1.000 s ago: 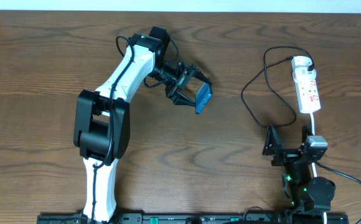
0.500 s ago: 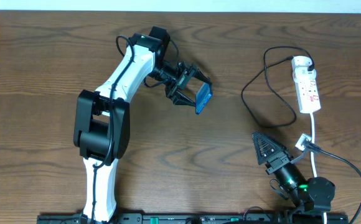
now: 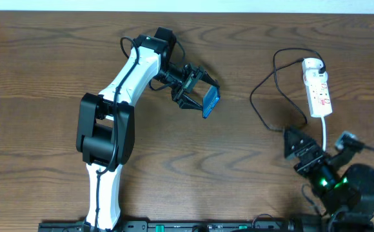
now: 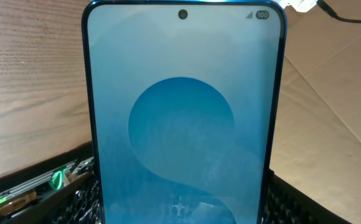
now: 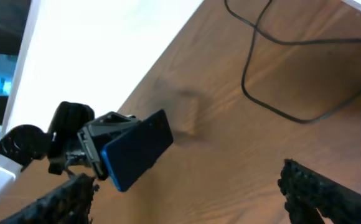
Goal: Plug charger to phone and switch on socket
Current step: 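Move the right gripper toward the phone held by the left gripper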
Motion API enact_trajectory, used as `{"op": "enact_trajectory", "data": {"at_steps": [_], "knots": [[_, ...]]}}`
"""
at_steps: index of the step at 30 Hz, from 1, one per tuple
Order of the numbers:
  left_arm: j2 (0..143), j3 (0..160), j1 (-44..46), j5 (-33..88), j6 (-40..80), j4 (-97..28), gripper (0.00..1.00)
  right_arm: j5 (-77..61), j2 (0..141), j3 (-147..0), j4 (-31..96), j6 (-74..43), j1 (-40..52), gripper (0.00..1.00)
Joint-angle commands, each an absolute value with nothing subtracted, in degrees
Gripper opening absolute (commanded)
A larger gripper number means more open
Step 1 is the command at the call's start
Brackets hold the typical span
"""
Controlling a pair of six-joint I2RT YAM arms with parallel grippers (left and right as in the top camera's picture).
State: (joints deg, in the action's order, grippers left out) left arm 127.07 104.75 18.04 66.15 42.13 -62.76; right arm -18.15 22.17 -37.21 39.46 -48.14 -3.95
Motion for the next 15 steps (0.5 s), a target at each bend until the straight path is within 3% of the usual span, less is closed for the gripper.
{"op": "enact_trajectory", "data": {"at_steps": [1, 2, 7, 15], "knots": [[125.45, 105.12, 17.72, 69.01, 41.56, -62.98, 0.75, -20.05, 29.06, -43.2, 40.53, -47.07, -2.7, 0.92], [125.45, 105.12, 17.69, 69.01, 41.56, -62.98, 0.75, -20.01, 30.94, -44.71, 41.04, -47.11, -1.54, 0.99], [125.45, 105.12, 17.69, 69.01, 41.58, -62.98, 0.75, -15.99, 37.63, -50.43, 42.76, -48.77, 7.44, 0.99], [125.45, 105.12, 17.69, 69.01, 41.58, -62.96, 0.75, 20.67, 49.43, -56.16, 42.85, -56.73, 38.94, 0.99]]}}
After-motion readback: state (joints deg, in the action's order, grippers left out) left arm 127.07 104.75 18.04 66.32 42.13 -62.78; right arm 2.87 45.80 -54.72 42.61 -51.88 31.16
